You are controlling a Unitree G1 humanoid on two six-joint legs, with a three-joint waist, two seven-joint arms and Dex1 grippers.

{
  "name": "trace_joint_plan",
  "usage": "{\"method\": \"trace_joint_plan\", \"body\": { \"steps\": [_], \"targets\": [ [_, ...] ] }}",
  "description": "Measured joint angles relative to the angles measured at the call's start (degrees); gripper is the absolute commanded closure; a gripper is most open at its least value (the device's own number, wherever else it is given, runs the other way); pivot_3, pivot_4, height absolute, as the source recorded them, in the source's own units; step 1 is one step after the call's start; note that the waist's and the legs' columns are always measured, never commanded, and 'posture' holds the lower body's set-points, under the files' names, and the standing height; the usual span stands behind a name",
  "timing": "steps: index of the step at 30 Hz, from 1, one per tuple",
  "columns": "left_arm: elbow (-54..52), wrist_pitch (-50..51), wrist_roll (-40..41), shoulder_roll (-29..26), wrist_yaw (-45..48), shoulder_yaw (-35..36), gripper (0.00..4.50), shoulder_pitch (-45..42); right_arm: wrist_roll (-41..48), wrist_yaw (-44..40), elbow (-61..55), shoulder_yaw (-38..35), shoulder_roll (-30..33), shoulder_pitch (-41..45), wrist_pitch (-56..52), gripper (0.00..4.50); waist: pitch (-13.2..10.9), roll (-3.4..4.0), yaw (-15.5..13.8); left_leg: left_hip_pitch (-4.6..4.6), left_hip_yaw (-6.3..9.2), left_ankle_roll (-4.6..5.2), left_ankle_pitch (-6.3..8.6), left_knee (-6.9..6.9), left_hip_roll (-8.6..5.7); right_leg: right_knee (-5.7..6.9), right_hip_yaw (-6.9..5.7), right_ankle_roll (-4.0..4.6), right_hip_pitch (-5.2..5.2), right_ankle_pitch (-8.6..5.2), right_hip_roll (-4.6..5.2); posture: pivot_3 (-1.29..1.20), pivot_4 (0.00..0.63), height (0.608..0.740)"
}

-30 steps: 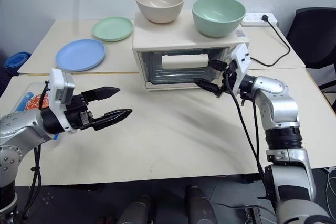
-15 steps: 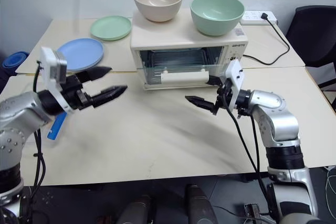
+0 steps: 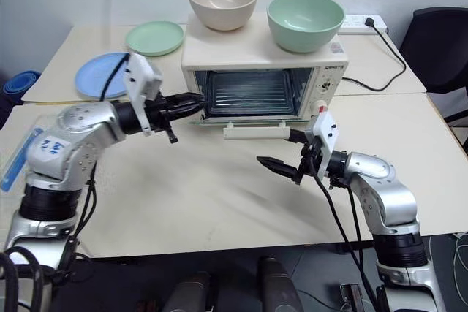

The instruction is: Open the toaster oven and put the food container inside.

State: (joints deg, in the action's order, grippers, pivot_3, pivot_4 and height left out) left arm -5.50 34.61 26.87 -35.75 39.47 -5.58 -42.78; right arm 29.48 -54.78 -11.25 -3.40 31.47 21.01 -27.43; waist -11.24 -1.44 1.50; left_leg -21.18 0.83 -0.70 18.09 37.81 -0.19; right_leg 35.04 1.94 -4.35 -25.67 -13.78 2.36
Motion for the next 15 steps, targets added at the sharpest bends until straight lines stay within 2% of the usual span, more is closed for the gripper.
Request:
{"method": "trace_joint_plan", "body": {
  "steps": [7,15],
  "targets": [
    [1.81,-1.6,-2.09,0.82,4.85,-0.76,3.71,-0.15,-0.49,2.92,-3.33,-0.47,2.17,-3.53,-0.26,0.0,0.0,0.0,-0.12,-0.02,0.0,0.01,0.0,0.08,-0.01,-0.02,-0.01,0.0,0.01,0.0,0.02,0.0,0.15,0.74],
    [0.75,-1.39,-2.47,-0.55,7.82,0.0,3.71,2.27,4.79,1.31,-11.63,-10.74,10.43,-17.95,-4.1,0.0,0.0,0.0,-1.27,0.08,-0.13,0.11,-0.02,0.29,-0.08,-0.02,0.01,-0.12,0.11,0.04,-0.06,0.0,0.15,0.74]
  ]
}}
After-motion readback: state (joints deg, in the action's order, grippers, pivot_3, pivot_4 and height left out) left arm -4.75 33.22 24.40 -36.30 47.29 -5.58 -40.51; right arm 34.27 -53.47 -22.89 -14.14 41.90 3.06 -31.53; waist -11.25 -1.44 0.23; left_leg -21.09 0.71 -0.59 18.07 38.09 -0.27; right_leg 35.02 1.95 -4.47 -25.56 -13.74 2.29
